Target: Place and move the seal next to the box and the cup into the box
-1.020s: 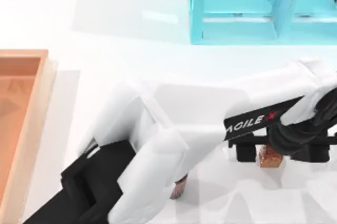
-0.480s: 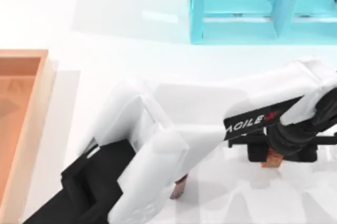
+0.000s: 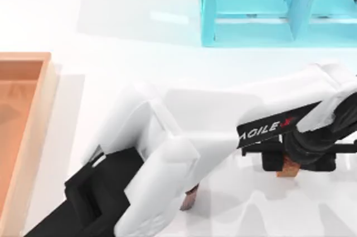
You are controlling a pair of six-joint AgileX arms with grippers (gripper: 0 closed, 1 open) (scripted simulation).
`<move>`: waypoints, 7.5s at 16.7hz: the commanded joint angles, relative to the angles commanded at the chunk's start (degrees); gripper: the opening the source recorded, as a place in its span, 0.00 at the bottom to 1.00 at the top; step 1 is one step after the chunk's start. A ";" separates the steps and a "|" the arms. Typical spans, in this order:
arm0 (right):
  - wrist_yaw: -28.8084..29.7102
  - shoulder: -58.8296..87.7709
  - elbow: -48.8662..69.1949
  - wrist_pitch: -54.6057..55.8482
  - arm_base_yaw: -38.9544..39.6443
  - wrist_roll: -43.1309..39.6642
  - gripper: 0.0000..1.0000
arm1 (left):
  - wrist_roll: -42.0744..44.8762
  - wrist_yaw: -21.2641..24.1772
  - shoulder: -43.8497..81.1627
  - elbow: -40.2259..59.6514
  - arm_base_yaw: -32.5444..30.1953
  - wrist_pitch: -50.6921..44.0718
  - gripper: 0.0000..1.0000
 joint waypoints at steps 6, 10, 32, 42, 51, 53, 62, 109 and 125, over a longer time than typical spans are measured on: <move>0.00 0.00 0.00 0.00 0.00 0.00 1.00 | 2.46 0.06 -9.82 -9.30 2.71 -0.39 0.00; 0.00 0.00 0.00 0.00 0.00 0.00 1.00 | 5.27 0.29 -22.86 -20.61 5.53 -1.01 0.00; 0.00 0.00 0.00 0.00 0.00 0.00 1.00 | 37.74 5.18 -51.84 -53.78 38.10 6.00 0.00; 0.00 0.00 0.00 0.00 0.00 0.00 1.00 | 39.90 5.44 -52.00 -58.61 40.29 10.51 0.00; 0.00 0.00 0.00 0.00 0.00 0.00 1.00 | 40.58 5.70 -48.60 -64.70 40.87 21.17 0.00; 0.00 0.00 0.00 0.00 0.00 0.00 1.00 | 40.58 5.70 -48.60 -64.70 40.87 21.17 0.08; 0.00 0.00 0.00 0.00 0.00 0.00 1.00 | 40.58 5.70 -48.60 -64.70 40.87 21.17 0.75; 0.00 0.00 0.00 0.00 0.00 0.00 1.00 | 7.52 9.52 -37.86 -38.04 8.94 -5.55 1.00; 0.00 0.00 0.00 0.00 0.00 0.00 1.00 | 7.61 9.63 -33.80 -50.93 8.84 11.30 0.85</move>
